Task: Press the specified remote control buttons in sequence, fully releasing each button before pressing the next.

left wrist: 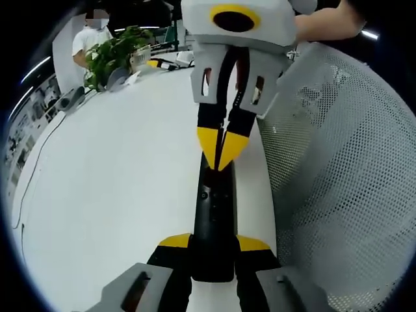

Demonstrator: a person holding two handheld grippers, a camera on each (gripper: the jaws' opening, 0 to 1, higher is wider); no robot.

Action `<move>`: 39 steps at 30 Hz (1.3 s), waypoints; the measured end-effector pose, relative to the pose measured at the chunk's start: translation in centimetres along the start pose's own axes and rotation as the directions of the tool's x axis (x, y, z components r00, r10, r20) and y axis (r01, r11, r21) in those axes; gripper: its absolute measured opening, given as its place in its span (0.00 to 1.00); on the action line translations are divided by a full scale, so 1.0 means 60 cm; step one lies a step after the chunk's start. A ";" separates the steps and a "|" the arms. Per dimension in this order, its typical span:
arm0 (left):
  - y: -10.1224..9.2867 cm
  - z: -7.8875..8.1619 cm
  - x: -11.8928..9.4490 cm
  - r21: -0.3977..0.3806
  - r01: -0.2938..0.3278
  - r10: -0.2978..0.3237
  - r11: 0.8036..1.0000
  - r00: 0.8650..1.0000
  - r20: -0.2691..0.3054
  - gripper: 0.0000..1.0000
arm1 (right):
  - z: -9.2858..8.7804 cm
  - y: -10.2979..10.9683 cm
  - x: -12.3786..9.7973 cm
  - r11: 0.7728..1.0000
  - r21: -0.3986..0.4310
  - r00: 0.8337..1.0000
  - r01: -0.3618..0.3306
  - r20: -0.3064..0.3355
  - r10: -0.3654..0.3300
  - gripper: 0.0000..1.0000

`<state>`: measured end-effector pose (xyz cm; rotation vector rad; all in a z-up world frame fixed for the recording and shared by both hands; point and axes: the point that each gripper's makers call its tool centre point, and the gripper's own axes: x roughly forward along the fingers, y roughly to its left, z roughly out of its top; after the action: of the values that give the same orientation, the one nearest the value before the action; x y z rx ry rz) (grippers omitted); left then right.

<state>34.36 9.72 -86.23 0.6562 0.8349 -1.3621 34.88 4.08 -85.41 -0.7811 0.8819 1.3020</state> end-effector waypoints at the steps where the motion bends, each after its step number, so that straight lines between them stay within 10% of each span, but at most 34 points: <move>1: 0.000 0.000 0.000 -0.001 0.001 -0.001 1.000 1.000 0.001 0.24 | -0.002 0.000 -0.001 1.000 -0.002 1.000 0.001 -0.005 -0.001 0.00; 13: -0.001 0.000 0.002 0.012 0.008 -0.008 1.000 1.000 -0.019 0.24 | -0.003 0.000 0.002 0.998 -0.057 0.997 -0.011 -0.074 0.007 0.00; 18: 0.000 0.000 0.001 0.003 0.011 -0.011 1.000 1.000 -0.012 0.24 | -0.004 -0.005 -0.002 0.989 0.145 1.000 -0.015 0.009 0.013 0.00; 26: 0.000 0.001 0.000 -0.004 0.015 -0.015 1.000 1.000 -0.003 0.24 | 0.008 -0.007 0.000 0.987 0.159 0.999 -0.010 0.046 0.002 0.00; 39: 0.000 0.001 0.000 0.004 0.016 -0.016 1.000 1.000 -0.013 0.24 | 0.012 0.003 0.010 0.998 -0.056 0.999 0.013 -0.041 -0.015 0.00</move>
<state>34.38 9.69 -86.22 0.6634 0.8495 -1.3757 34.82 5.02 -85.59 -0.8591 0.8743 1.3071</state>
